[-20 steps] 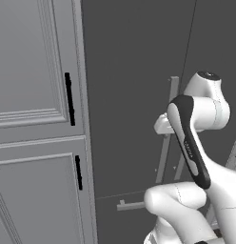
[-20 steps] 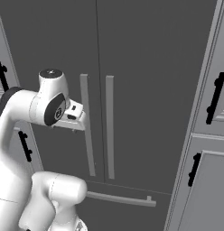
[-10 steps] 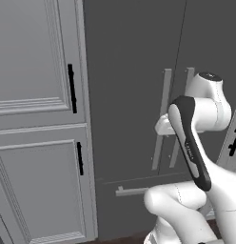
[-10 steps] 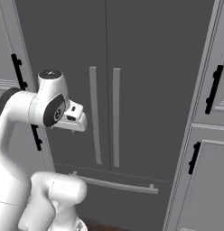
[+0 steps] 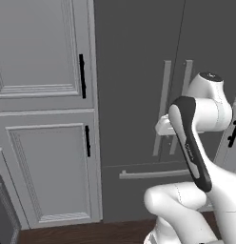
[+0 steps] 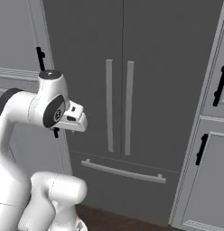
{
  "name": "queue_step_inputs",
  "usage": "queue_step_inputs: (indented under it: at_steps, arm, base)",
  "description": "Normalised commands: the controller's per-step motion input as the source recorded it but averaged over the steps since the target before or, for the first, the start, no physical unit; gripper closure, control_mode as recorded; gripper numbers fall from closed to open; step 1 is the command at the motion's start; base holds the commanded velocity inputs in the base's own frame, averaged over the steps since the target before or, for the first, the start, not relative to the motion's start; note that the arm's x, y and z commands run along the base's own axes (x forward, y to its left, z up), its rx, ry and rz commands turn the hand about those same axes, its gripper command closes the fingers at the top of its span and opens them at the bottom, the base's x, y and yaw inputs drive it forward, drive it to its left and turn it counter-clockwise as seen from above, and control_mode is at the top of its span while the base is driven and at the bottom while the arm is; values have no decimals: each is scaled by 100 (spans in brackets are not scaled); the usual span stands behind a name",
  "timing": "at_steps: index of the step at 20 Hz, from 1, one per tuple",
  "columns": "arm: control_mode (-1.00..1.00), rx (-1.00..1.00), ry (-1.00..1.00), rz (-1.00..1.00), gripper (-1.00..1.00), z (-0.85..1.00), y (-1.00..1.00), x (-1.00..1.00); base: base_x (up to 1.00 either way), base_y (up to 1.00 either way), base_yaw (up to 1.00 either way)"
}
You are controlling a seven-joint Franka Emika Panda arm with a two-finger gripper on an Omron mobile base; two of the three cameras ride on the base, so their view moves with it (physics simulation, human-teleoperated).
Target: Grab a lemon wedge from the fridge and one ice cube from the ice bowl, and put them in the glass of lemonade.
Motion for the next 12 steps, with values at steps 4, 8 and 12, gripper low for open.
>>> queue_step_inputs:
  at_steps: [4, 8, 12]
  arm:
    - [100, 0, 0, 0, -100, 0, 0, 0]
    - [100, 0, 0, 0, -100, 0, 0, 0]
    - [100, 0, 0, 0, -100, 0, 0, 0]
  base:
    - [4, -49, -57]
    - [20, -39, -80]
    - [27, -50, -71]
